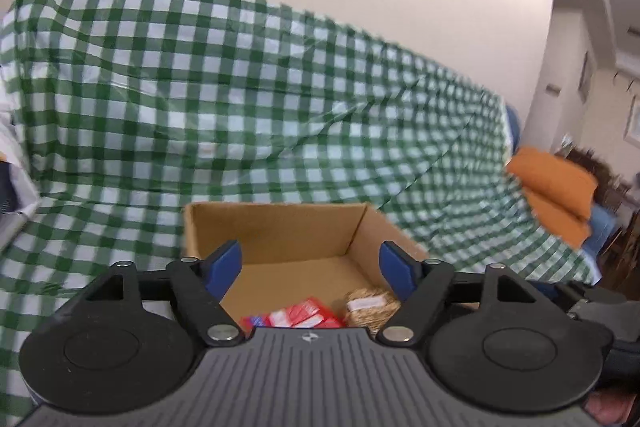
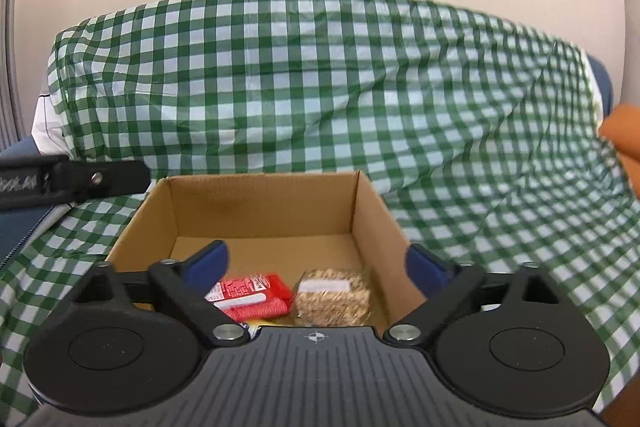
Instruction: Organize snacks
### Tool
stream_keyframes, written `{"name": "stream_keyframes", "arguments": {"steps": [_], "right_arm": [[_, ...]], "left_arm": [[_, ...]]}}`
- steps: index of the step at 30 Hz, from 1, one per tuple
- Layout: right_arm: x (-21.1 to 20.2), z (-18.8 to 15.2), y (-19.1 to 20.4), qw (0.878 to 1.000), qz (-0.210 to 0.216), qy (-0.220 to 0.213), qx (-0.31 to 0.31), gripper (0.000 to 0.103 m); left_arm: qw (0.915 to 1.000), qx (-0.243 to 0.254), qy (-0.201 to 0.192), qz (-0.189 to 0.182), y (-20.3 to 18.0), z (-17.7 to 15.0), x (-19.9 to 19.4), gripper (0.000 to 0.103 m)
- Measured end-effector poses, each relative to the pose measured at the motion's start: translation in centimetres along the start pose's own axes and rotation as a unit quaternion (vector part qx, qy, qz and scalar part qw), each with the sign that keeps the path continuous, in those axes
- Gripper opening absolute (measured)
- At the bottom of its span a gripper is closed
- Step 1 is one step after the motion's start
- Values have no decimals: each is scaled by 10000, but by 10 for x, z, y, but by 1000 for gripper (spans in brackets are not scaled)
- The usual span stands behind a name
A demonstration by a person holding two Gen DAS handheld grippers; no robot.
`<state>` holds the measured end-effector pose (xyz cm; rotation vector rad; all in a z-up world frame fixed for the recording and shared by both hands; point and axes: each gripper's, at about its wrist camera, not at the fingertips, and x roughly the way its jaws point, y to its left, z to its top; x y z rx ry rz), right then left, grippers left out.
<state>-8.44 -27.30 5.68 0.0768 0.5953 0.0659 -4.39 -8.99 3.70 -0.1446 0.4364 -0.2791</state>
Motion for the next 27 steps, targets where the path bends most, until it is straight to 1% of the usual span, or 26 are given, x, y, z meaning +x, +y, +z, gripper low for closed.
{"name": "stream_keyframes", "arguments": {"steps": [1, 2, 4, 6, 8, 9, 11, 12, 14, 15, 16, 17, 19, 20, 24, 27], "right_arm": [[-1, 0, -1, 10000, 6, 44, 24, 102], [-3, -1, -2, 9999, 14, 89, 51, 102], [-8, -2, -4, 9998, 20, 157, 89, 102], [-12, -2, -8, 9994, -22, 303, 135, 102], [-17, -5, -10, 9989, -80, 448, 148, 102], [-19, -7, -12, 9985, -123, 512, 148, 102], [-24, -9, -16, 9973, -245, 669, 184, 102], [-27, -11, -19, 9965, -288, 758, 218, 102], [-29, -15, -22, 9950, -350, 911, 215, 102], [-29, -18, -21, 9942, -389, 988, 174, 102], [-29, -20, -21, 9936, -424, 1042, 126, 102], [-30, -22, -20, 9932, -438, 1073, 66, 102], [-28, -24, -19, 9927, -460, 1108, -83, 102], [-28, -25, -19, 9925, -478, 1117, -135, 102], [-25, -27, -20, 9915, -515, 1184, -134, 102], [-21, -25, -20, 9909, -500, 1247, -54, 102]], "left_arm": [[9999, -17, 133, 86, -1, 3, -4, 81], [9993, -75, 340, 143, -2, 5, -7, 81], [9968, -311, 729, 138, -2, 8, -14, 83], [9945, -440, 919, 239, -6, 6, -24, 88], [9938, -458, 956, 344, -11, -2, -35, 97], [9936, -480, 951, 366, -13, -10, -41, 99], [9932, -465, 918, 546, -17, -31, -51, 102], [9927, -416, 931, 639, -19, -39, -54, 102], [9886, -349, 1213, 827, -23, -53, -52, 102], [9873, -414, 1296, 821, -22, -55, -52, 102], [9878, -459, 1270, 772, -21, -55, -51, 102], [9886, -405, 1209, 798, -20, -55, -50, 102], [9886, -217, 1121, 980, -20, -56, -47, 102], [9881, -207, 1133, 1015, -19, -56, -45, 102], [9855, -413, 1345, 950, -12, -58, -37, 102], [9846, -323, 1414, 975, -14, -60, -30, 102]]}}
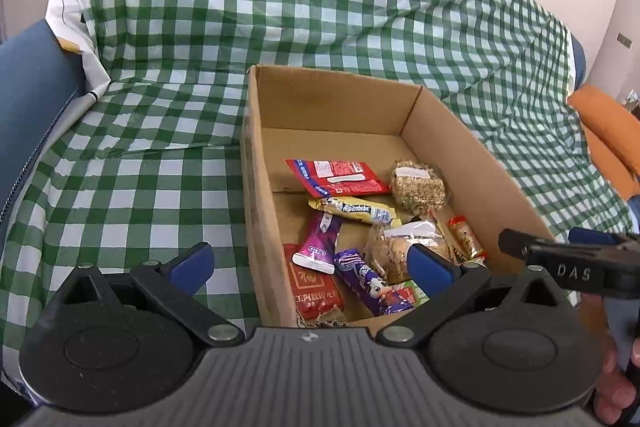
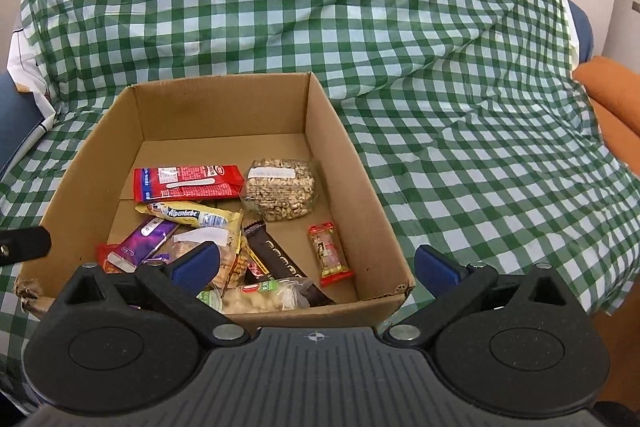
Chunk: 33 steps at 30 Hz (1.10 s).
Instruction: Organize snacks
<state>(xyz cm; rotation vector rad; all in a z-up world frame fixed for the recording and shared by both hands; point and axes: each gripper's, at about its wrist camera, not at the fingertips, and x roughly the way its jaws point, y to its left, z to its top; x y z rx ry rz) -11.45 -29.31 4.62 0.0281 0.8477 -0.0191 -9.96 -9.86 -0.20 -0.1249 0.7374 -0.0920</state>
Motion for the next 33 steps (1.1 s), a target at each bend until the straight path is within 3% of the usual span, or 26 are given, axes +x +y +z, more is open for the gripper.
{"name": "stream_keyframes", "arguments": {"steps": [33], "right_arm": [[11, 7, 15, 9992, 297, 80, -244, 102]], "left_arm": [[9999, -29, 146, -2, -3, -2, 15, 102]]}}
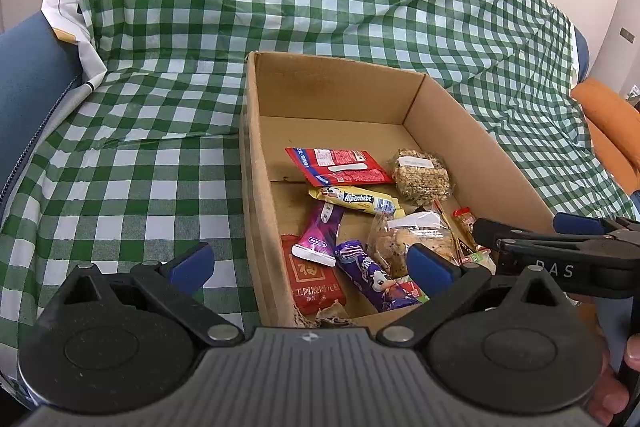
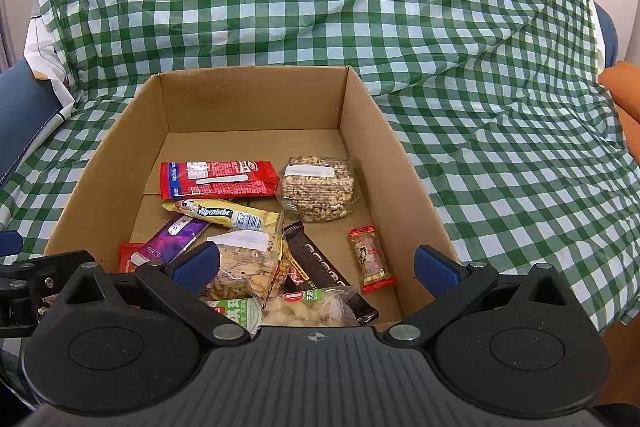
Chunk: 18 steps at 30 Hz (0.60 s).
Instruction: Organize snacks
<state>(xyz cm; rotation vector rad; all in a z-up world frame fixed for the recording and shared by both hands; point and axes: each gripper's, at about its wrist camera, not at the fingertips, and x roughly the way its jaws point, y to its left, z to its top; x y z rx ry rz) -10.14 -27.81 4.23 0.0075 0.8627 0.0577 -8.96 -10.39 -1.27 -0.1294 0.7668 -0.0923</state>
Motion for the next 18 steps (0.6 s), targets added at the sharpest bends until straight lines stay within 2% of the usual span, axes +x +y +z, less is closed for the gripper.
{"name": "stream_keyframes", "arguments": {"steps": [18], "right_arm": [[1, 1, -1, 10000, 50, -43, 13, 102]], "left_arm": [[10000, 51, -41, -31, -2, 1, -1, 102]]}}
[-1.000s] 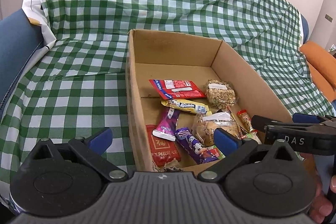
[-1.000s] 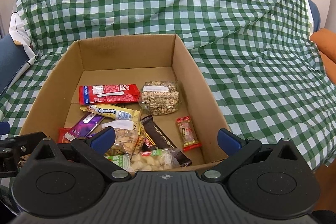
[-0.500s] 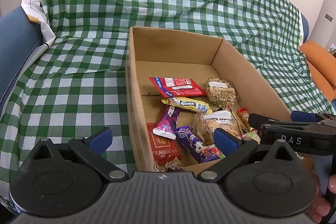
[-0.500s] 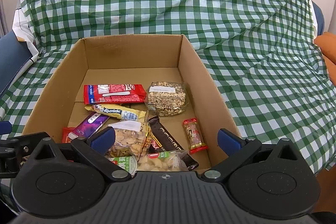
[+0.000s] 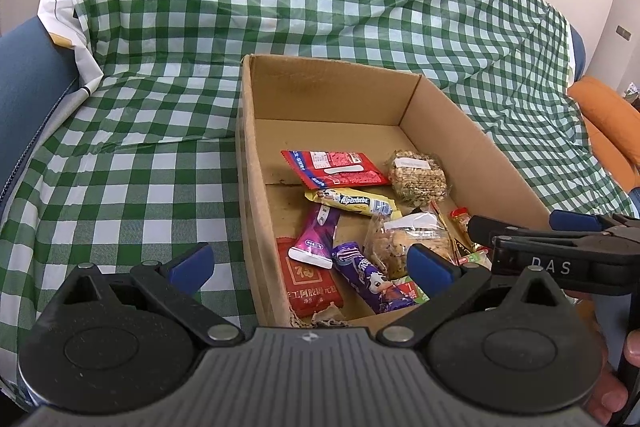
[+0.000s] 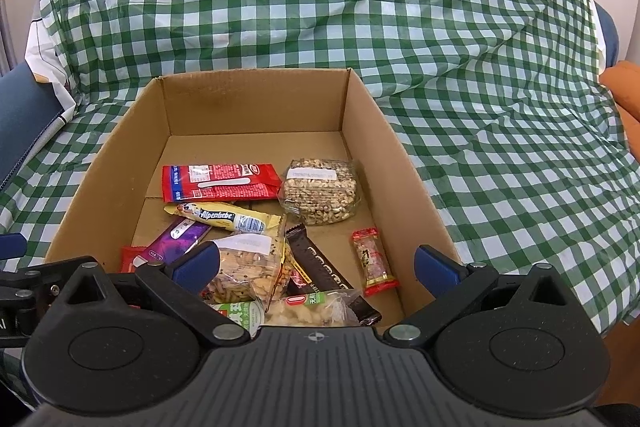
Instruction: Organize snacks
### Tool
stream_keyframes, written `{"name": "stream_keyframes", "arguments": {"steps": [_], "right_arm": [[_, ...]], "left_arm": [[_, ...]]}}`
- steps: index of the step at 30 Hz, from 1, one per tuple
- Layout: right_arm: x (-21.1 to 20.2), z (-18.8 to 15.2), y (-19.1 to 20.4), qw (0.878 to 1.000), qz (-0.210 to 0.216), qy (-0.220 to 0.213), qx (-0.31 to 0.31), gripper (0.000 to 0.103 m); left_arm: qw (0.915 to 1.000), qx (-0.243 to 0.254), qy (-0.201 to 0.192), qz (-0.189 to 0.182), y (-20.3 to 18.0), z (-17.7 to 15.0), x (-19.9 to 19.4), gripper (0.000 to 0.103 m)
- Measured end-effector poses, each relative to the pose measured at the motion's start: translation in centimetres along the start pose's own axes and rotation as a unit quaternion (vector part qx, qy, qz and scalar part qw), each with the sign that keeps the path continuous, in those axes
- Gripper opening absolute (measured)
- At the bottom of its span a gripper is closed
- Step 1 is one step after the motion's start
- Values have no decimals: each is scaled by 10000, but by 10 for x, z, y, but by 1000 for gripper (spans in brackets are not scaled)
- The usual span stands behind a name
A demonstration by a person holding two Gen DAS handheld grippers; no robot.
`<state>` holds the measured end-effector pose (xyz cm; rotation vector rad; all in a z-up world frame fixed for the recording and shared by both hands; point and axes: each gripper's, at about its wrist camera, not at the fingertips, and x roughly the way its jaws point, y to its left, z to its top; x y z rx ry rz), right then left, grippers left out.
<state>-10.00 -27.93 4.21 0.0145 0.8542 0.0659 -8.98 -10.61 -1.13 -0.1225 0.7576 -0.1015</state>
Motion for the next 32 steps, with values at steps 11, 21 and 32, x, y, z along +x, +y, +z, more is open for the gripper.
{"name": "stream_keyframes", "arguments": {"steps": [11, 21, 32], "right_arm": [[0, 2, 1, 10000, 51, -16, 15, 102], [-1, 4, 0, 9997, 162, -89, 133, 102], [-23, 18, -20, 9945, 10, -859, 600, 102]], "left_arm": [[10000, 23, -37, -9, -2, 0, -1, 102], [9999, 98, -112, -47, -4, 2, 1, 102], [9995, 59, -236, -195, 0, 9, 4, 103]]}}
